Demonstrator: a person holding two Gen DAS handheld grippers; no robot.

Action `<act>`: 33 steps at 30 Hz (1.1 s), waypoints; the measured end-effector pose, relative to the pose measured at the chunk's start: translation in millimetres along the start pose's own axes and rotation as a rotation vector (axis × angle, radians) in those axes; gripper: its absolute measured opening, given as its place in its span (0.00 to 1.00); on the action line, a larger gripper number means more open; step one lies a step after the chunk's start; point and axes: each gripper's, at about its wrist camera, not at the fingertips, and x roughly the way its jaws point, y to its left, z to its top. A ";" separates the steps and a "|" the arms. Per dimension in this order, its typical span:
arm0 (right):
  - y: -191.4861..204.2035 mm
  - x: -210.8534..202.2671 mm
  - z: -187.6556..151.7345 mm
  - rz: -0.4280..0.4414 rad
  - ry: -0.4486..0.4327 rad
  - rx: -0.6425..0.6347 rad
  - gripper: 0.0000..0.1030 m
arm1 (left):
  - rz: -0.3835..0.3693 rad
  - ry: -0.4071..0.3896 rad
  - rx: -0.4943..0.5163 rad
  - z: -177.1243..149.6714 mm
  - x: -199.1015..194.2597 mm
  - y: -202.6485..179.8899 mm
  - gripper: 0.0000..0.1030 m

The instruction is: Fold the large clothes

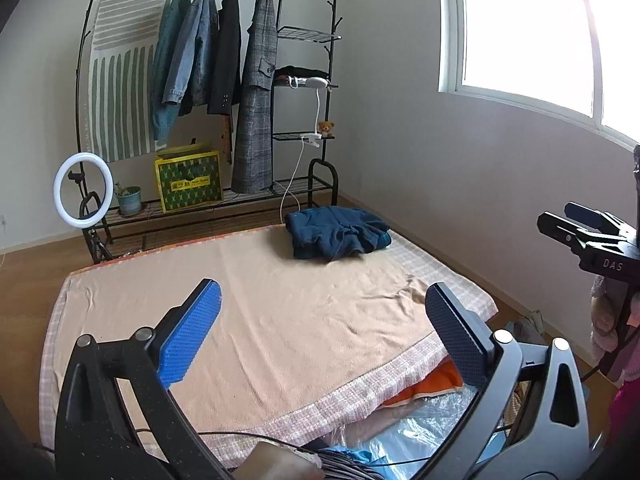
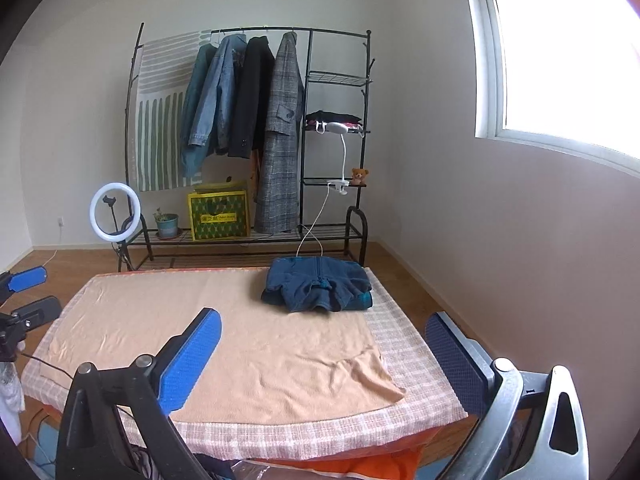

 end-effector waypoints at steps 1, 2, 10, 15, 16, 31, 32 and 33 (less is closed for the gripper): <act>1.1 -0.9 -1.0 0.003 0.001 0.004 1.00 | 0.014 0.011 0.000 -1.0 1.9 -0.1 1.00; 1.1 -2.3 -2.5 0.006 0.002 0.016 1.00 | 0.027 0.023 0.000 -2.2 3.7 -0.4 1.00; 1.8 -4.6 -9.3 -0.015 0.006 0.047 1.00 | 0.041 0.039 -0.012 -8.6 2.9 0.7 1.00; -0.9 -1.1 -10.5 -0.019 0.011 0.065 1.00 | 0.048 0.039 -0.012 -8.3 0.8 2.6 1.00; -1.2 -0.8 -10.9 -0.020 0.011 0.066 1.00 | 0.050 0.038 -0.013 -8.7 0.3 2.7 1.00; -2.2 3.2 -15.3 -0.006 0.026 0.068 1.00 | 0.055 0.037 -0.002 -14.2 -3.1 0.7 1.00; -2.3 3.7 -15.4 -0.003 0.027 0.069 1.00 | 0.057 0.036 -0.003 -14.8 -3.8 1.2 1.00; -2.1 4.1 -15.3 -0.002 0.028 0.069 1.00 | 0.059 0.036 -0.004 -14.6 -4.2 2.3 1.00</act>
